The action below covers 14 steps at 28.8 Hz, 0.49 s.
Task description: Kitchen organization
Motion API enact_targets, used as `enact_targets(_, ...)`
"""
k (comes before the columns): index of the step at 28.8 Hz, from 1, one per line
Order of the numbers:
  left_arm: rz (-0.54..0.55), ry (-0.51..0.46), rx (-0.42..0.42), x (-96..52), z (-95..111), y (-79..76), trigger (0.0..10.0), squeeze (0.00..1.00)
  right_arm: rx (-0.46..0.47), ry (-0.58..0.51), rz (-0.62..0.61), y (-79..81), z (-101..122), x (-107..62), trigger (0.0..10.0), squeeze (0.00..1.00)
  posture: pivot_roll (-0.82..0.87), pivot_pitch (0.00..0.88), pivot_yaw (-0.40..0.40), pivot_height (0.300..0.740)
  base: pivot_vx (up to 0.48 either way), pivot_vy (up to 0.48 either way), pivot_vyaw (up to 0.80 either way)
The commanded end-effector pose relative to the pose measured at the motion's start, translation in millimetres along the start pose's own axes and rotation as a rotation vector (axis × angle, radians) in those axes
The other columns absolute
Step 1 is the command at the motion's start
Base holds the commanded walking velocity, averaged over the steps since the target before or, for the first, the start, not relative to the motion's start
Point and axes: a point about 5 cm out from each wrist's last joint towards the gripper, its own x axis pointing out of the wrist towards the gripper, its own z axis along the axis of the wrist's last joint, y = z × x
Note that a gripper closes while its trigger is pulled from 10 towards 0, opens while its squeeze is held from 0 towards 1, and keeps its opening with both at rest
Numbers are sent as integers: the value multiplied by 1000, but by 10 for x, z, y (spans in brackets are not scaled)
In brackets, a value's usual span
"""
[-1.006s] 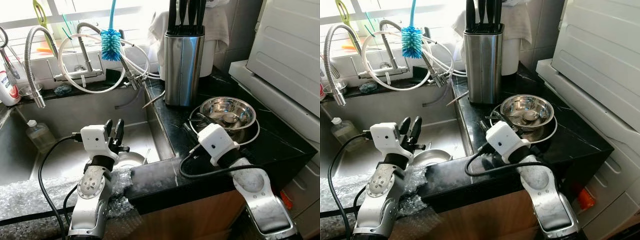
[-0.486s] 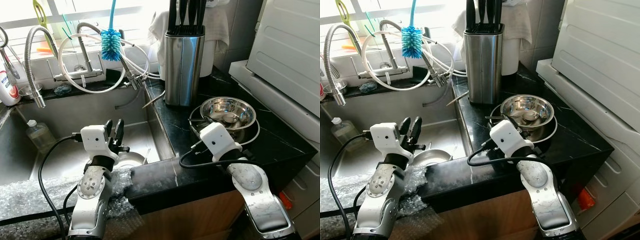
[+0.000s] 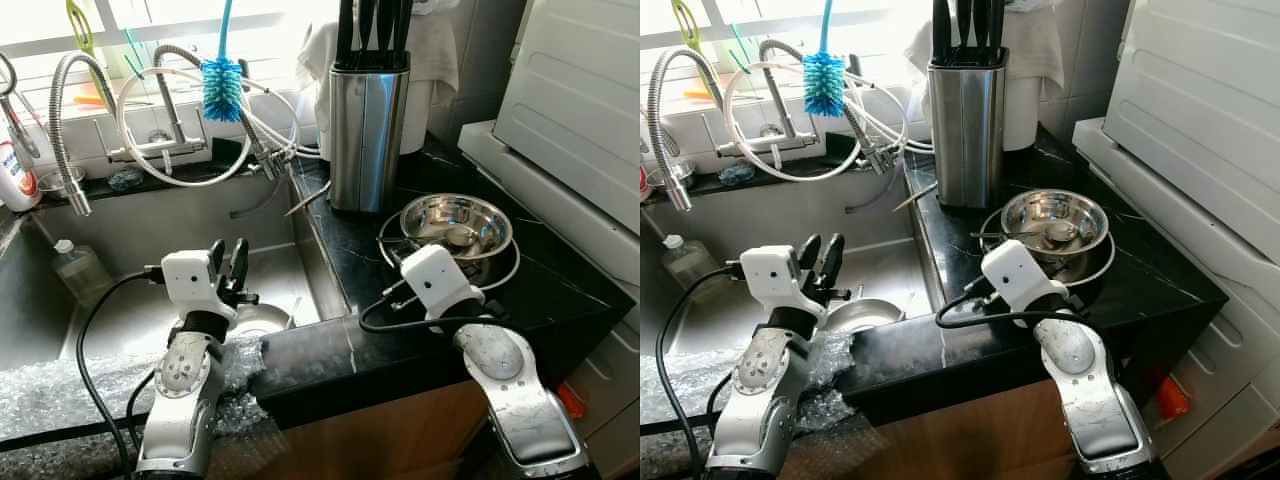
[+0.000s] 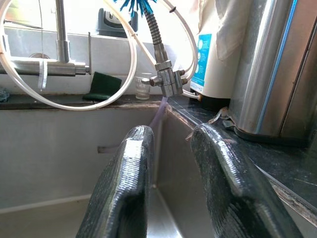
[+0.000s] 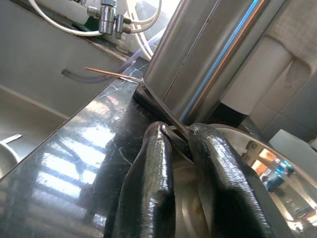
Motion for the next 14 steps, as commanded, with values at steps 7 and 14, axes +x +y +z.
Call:
enact_targets(7,30,71,-7,-56,-133,60,10000,0,8,10,-39,-70,0,26,0,0,-91,0,41,740,0,0,0)
enact_targets(14,32,69,-6,-48,-129,64,10000,0,7,12,-55,-98,2,32,0,0,-91,0,39,740,0,0,0)
